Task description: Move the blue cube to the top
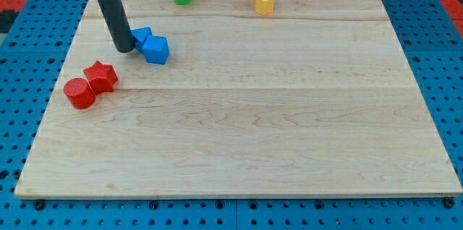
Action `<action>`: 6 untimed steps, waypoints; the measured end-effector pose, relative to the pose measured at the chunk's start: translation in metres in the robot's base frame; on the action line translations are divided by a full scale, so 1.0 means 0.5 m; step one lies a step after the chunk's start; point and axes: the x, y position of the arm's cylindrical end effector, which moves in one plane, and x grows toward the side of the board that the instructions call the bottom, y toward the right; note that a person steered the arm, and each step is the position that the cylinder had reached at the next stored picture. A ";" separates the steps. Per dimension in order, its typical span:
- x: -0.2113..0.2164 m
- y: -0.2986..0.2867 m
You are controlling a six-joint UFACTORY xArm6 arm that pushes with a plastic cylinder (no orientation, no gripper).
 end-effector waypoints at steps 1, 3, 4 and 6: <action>0.000 -0.001; -0.023 -0.006; -0.023 -0.016; 0.030 0.015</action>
